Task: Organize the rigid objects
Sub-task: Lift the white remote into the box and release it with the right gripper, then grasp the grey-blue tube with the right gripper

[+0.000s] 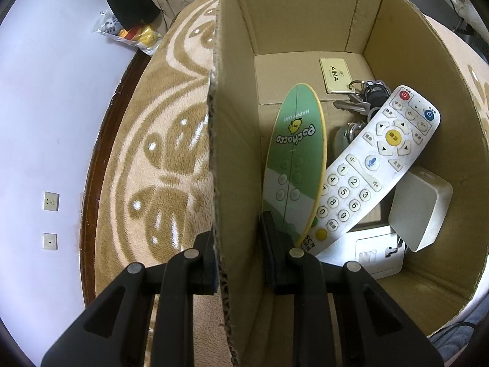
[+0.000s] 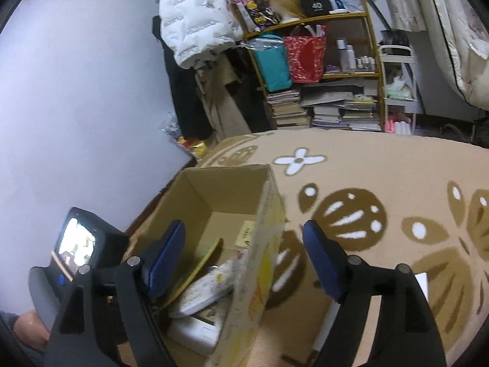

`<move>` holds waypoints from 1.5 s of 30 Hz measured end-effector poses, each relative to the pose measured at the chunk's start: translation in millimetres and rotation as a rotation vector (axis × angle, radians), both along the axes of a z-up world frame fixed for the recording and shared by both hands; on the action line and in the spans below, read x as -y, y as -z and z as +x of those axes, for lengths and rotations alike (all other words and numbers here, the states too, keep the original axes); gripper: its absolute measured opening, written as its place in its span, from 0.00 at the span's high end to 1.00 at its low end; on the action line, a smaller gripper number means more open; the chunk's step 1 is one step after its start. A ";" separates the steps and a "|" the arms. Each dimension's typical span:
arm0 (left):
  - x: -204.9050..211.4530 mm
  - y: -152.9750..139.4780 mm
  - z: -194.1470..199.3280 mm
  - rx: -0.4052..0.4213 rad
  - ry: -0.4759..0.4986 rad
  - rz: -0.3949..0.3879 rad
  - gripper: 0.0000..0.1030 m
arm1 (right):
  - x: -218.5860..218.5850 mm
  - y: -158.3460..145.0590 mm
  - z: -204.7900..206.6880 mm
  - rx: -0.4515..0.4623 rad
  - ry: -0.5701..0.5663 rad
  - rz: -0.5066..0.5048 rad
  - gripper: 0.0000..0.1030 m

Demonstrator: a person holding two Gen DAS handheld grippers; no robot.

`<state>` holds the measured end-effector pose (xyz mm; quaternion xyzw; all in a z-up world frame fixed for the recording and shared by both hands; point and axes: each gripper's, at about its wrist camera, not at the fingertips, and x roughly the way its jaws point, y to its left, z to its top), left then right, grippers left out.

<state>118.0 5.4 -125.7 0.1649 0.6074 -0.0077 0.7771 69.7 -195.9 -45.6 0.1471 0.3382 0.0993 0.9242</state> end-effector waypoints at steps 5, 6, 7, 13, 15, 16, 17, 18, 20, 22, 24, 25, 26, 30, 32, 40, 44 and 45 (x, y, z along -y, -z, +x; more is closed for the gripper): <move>0.4 0.3 -0.3 -0.001 0.001 0.001 0.78 | 15.2 14.4 -1.7 -0.048 0.059 -0.028 0.11; 0.4 0.4 -0.1 -0.002 0.000 0.000 0.78 | 18.8 17.9 -1.7 -0.063 0.068 -0.025 0.11; 0.5 0.1 -0.1 -0.002 0.000 0.000 0.78 | 23.6 22.8 -1.1 -0.082 0.081 -0.026 0.11; 0.5 0.1 0.1 -0.002 0.000 0.000 0.78 | 40.4 52.8 5.5 -0.178 0.118 -0.026 0.11; -0.1 -0.2 0.4 -0.003 0.000 -0.001 0.77 | 41.9 61.7 6.5 -0.207 0.123 -0.029 0.11; 0.0 -0.3 0.4 -0.002 0.000 -0.001 0.77 | 43.0 67.3 8.1 -0.227 0.124 -0.035 0.11; 0.0 -0.3 0.4 -0.002 0.000 -0.001 0.77 | 42.9 70.0 8.4 -0.238 0.124 -0.040 0.10; 0.0 -0.3 0.5 -0.003 0.000 -0.001 0.77 | 43.1 73.4 9.1 -0.249 0.124 -0.046 0.10; 0.1 -0.4 0.3 -0.003 0.000 0.000 0.77 | 43.3 80.6 10.1 -0.272 0.123 -0.056 0.11; -0.1 -0.3 0.4 -0.002 0.000 -0.001 0.77 | 43.7 87.0 10.9 -0.296 0.124 -0.060 0.11; -0.1 -0.4 0.4 -0.003 0.000 -0.001 0.77 | 44.1 93.0 11.9 -0.317 0.129 -0.067 0.11; -0.2 -0.3 0.5 -0.004 0.000 -0.002 0.77 | 44.3 96.0 12.5 -0.328 0.132 -0.072 0.11; -0.2 -0.2 0.5 -0.004 0.000 -0.001 0.77 | 44.7 99.0 13.0 -0.338 0.134 -0.074 0.11; -0.2 -0.3 0.4 -0.004 0.000 -0.001 0.77 | 45.8 108.1 13.3 -0.370 0.141 -0.083 0.11; -0.1 -0.3 0.3 -0.004 0.001 0.000 0.76 | 46.0 110.7 13.8 -0.379 0.144 -0.091 0.11; -1.1 1.2 -0.3 -0.006 0.001 -0.001 0.76 | 39.0 119.3 17.6 -0.423 0.126 -0.151 0.46; -1.1 1.2 -0.3 -0.006 0.000 -0.002 0.76 | 34.3 119.3 18.9 -0.448 0.123 -0.204 0.61; -1.1 1.2 -0.3 -0.006 0.000 -0.002 0.76 | 34.1 119.5 19.2 -0.454 0.126 -0.204 0.64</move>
